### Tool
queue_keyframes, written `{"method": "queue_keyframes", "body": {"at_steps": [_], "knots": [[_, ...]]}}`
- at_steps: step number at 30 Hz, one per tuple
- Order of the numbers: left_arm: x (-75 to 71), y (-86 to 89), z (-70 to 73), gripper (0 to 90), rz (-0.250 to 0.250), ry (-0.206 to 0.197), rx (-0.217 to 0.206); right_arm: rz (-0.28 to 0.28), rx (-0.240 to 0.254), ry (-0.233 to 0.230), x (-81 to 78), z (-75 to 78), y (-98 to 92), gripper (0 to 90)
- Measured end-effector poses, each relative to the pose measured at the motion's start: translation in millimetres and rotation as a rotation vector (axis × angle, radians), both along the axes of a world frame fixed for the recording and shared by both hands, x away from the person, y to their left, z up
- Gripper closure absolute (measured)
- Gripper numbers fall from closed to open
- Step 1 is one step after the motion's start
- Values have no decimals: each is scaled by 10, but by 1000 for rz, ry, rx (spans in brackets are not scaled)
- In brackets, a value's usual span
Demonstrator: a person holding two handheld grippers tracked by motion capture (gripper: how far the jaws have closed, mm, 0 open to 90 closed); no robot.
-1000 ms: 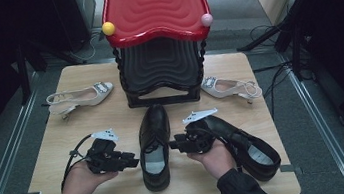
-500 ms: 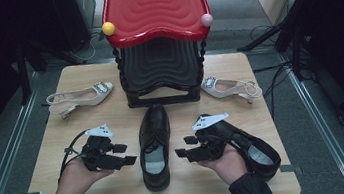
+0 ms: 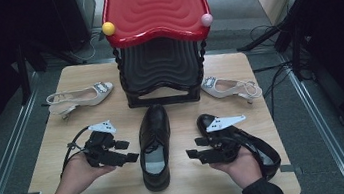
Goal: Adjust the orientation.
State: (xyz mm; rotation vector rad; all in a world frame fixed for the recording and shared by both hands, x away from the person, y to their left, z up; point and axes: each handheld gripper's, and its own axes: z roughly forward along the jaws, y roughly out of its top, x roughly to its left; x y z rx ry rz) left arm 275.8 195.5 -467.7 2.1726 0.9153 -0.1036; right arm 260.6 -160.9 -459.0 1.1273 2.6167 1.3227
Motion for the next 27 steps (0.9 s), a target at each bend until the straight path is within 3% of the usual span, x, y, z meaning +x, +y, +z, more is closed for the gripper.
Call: {"method": "queue_keyframes", "body": {"at_steps": [9, 27], "knots": [[26, -40, 17, 334, -16, 6, 0, -22, -9, 1, -63, 40, -117, 446], [114, -77, 17, 334, -24, -13, 1, -106, -40, -14, -179, 83, -554, 444]]}}
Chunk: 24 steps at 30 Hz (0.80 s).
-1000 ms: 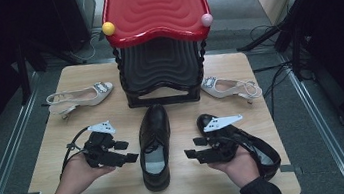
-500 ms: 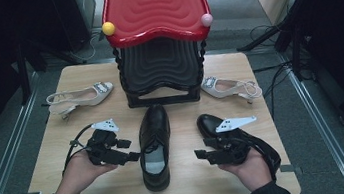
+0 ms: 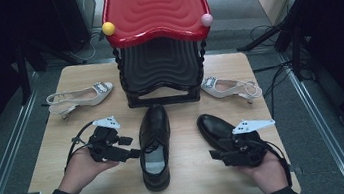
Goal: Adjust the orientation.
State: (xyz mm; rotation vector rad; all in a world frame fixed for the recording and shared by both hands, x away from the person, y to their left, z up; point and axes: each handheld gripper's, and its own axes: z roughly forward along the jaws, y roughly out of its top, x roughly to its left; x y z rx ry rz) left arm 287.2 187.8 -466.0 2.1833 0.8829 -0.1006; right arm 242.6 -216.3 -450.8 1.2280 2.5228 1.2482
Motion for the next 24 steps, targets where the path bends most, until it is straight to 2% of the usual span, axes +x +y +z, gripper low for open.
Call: {"method": "queue_keyframes", "body": {"at_steps": [9, 17, 19, 24], "knots": [[40, -17, -8, 334, -7, 7, 6, -21, -13, -15, -76, 22, -166, 469], [42, -20, -1, 333, -14, 10, -7, -54, -21, -8, -145, 36, -324, 498], [35, -24, 6, 334, -16, 0, -9, -73, -26, -10, -177, 43, -397, 503], [46, -20, -5, 334, -6, 6, 2, -99, -27, -10, -232, 34, -527, 524]]}}
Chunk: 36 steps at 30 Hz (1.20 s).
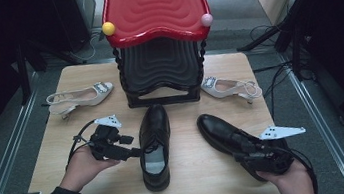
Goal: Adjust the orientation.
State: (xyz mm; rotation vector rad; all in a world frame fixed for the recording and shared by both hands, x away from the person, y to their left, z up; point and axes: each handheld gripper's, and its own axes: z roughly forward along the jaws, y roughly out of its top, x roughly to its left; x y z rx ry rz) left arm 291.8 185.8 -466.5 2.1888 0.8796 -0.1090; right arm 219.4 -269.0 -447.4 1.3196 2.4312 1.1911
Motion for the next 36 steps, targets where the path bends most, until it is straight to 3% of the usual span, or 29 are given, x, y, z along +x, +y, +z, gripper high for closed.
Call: {"method": "queue_keyframes", "body": {"at_steps": [8, 15, 18, 21, 24, 31, 36], "knots": [[4, 5, -2, 334, 1, -1, 2, -43, -10, -13, -68, 9, -166, 534], [-11, -24, 4, 334, -9, 1, -11, -79, 19, 17, -35, -73, -271, 553], [-9, -22, 3, 334, -7, 0, -11, -92, 3, 29, -35, -87, -290, 555], [3, -20, -5, 334, -6, 5, -10, -86, -9, 26, 5, -118, -239, 555], [-5, -26, 6, 335, 7, -10, -12, -86, -45, -8, 57, -124, -180, 570], [8, -6, 17, 337, 15, -12, -28, -75, -66, 34, 212, -245, -36, 583], [12, -12, 5, 337, 15, -11, -20, -80, -68, 65, 276, -264, -11, 688]]}}
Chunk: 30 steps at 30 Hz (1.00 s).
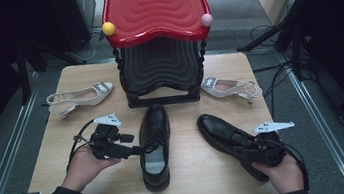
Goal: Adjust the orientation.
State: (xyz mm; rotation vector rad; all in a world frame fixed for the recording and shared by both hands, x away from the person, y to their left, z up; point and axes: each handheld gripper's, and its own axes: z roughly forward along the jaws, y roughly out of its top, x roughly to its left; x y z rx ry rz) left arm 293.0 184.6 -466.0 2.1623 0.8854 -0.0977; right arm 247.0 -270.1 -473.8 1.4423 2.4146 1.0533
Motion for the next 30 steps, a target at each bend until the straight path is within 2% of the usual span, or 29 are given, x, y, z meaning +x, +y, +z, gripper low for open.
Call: {"method": "queue_keyframes", "body": {"at_steps": [4, 9, 20, 24, 30], "knots": [[-5, 4, 5, 337, 3, -2, 2, -10, 30, 38, 5, 20, 3, 776], [-11, 31, -14, 337, 10, -4, 15, -14, 43, 55, 16, 64, 30, 790], [-139, 155, -20, 337, 61, -7, 13, 19, 59, 31, 142, 160, 252, 783], [-200, 206, -23, 337, 80, -9, 13, 44, 48, 24, 211, 178, 386, 773], [-256, 279, -20, 338, 107, -17, 6, 38, 37, 10, 307, 200, 512, 773]]}}
